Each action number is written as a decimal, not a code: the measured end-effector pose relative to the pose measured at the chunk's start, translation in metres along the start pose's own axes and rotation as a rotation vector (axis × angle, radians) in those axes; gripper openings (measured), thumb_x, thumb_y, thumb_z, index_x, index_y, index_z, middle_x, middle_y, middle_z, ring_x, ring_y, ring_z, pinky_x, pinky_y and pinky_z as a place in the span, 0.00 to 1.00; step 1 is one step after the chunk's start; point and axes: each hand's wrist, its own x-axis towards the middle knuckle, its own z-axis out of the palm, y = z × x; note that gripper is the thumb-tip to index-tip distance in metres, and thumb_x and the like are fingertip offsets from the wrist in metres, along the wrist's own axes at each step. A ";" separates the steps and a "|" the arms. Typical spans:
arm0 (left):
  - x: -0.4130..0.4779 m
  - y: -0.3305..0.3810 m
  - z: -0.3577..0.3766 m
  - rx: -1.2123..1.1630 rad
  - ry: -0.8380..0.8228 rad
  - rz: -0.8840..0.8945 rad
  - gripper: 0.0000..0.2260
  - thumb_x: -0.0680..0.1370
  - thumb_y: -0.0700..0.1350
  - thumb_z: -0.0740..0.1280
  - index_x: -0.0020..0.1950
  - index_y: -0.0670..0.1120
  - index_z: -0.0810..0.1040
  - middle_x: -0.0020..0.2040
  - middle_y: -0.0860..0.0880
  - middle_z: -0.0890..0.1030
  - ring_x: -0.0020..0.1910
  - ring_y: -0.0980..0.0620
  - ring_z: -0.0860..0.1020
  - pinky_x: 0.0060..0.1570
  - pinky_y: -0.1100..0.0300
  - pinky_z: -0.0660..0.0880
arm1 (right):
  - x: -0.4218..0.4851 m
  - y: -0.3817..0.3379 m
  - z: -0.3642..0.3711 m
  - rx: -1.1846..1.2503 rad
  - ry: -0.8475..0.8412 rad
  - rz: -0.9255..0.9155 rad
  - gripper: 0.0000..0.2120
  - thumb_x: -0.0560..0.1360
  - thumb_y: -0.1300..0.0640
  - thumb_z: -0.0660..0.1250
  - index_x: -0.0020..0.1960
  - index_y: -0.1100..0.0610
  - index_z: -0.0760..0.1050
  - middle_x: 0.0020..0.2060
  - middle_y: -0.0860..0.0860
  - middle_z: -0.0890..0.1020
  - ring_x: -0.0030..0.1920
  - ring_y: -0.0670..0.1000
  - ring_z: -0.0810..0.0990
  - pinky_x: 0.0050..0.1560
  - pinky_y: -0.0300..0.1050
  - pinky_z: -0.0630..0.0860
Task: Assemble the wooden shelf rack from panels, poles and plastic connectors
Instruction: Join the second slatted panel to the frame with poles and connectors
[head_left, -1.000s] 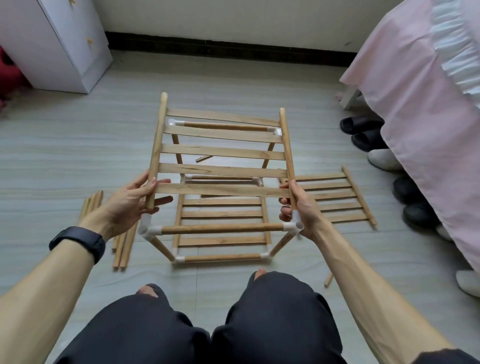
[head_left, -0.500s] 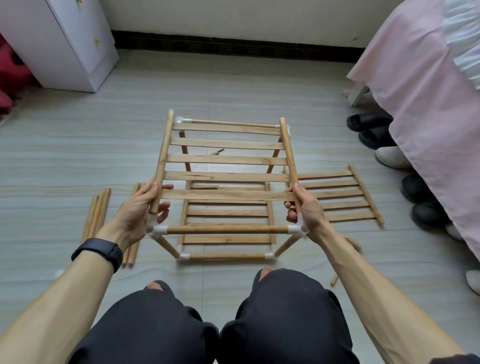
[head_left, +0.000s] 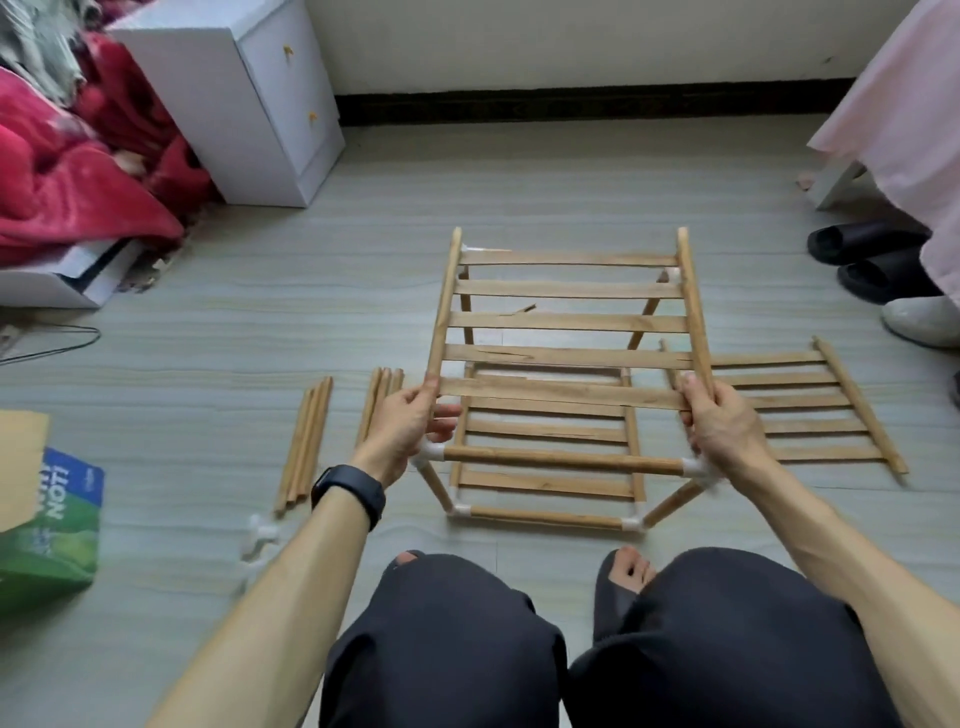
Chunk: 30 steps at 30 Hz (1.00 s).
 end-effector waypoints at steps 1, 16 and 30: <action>-0.001 -0.004 -0.001 0.013 0.007 0.012 0.20 0.81 0.60 0.64 0.53 0.43 0.79 0.41 0.46 0.86 0.38 0.50 0.83 0.44 0.54 0.81 | -0.001 0.000 0.000 -0.038 0.003 -0.006 0.20 0.83 0.38 0.56 0.50 0.54 0.76 0.36 0.52 0.77 0.35 0.53 0.75 0.35 0.50 0.73; 0.001 -0.029 0.001 -0.310 0.043 -0.013 0.09 0.84 0.51 0.61 0.53 0.48 0.78 0.28 0.54 0.70 0.27 0.56 0.66 0.30 0.62 0.67 | -0.010 -0.008 -0.007 0.104 -0.027 0.140 0.27 0.85 0.38 0.48 0.55 0.58 0.76 0.32 0.52 0.76 0.31 0.50 0.73 0.32 0.45 0.73; -0.022 -0.031 0.007 -0.400 -0.132 -0.167 0.27 0.75 0.73 0.61 0.60 0.55 0.84 0.25 0.54 0.64 0.24 0.56 0.65 0.26 0.62 0.68 | -0.002 -0.005 -0.009 -0.172 -0.003 0.066 0.27 0.85 0.38 0.44 0.44 0.54 0.73 0.25 0.50 0.73 0.27 0.51 0.72 0.31 0.46 0.69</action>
